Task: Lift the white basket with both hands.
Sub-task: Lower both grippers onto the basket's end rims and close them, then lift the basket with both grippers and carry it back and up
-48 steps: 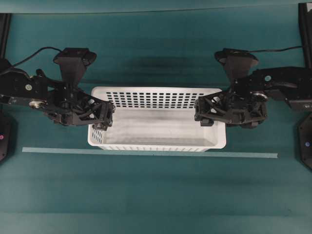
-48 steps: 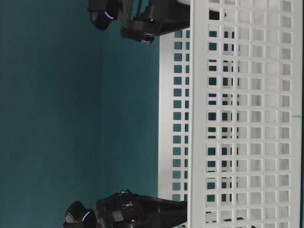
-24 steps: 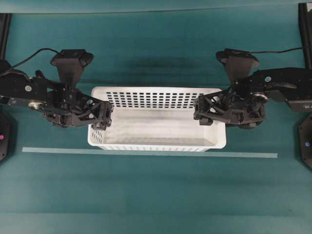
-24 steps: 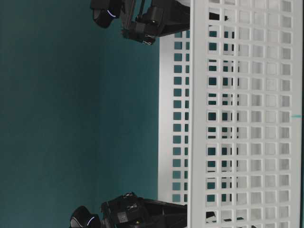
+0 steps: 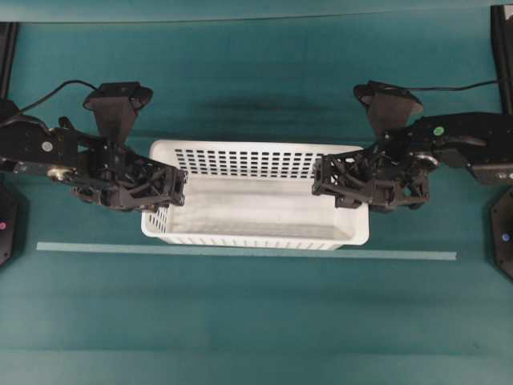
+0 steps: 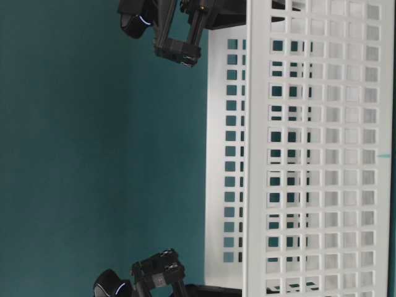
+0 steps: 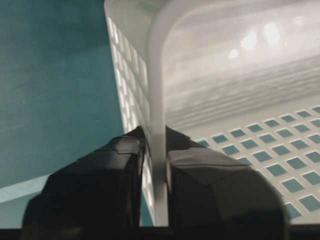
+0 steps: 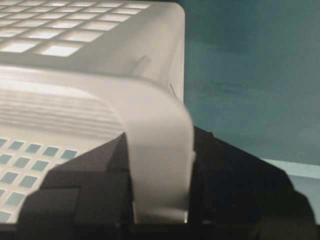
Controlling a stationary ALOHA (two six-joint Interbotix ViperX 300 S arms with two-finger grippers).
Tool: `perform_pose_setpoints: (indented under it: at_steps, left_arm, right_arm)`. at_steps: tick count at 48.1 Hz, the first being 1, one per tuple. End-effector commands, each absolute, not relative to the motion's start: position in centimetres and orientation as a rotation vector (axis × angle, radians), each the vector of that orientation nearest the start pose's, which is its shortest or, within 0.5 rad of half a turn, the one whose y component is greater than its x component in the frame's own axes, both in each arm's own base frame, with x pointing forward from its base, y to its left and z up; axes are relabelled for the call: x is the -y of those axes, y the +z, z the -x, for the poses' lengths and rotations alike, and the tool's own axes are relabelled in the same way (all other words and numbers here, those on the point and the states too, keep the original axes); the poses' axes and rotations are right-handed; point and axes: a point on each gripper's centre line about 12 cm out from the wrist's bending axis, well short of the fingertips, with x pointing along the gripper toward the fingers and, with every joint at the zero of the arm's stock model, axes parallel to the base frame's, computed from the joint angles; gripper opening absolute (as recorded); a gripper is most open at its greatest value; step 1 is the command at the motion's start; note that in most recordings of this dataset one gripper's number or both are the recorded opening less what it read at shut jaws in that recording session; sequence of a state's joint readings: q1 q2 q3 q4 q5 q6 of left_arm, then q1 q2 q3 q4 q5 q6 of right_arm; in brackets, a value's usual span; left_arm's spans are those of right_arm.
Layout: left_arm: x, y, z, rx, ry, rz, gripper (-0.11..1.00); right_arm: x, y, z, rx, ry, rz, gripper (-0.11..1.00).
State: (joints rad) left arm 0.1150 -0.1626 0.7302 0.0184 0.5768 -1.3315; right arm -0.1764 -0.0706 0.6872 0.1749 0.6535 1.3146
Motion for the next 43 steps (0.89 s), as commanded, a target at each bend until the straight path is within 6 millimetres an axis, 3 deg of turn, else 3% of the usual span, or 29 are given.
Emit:
perform_pose_setpoints:
  at_steps: [1, 43]
  left_arm:
    - [-3.75, 16.0, -31.14, -0.912, 0.848, 1.203, 0.07]
    - [-3.34, 16.38, -31.38, -0.906, 0.834, 1.207, 0.07]
  right_arm:
    - [4.29, 13.96, -31.87, -1.009, -0.979, -1.411, 0.19]
    - [4.73, 14.68, -32.25, -1.001, -0.969, -1.401, 0.19]
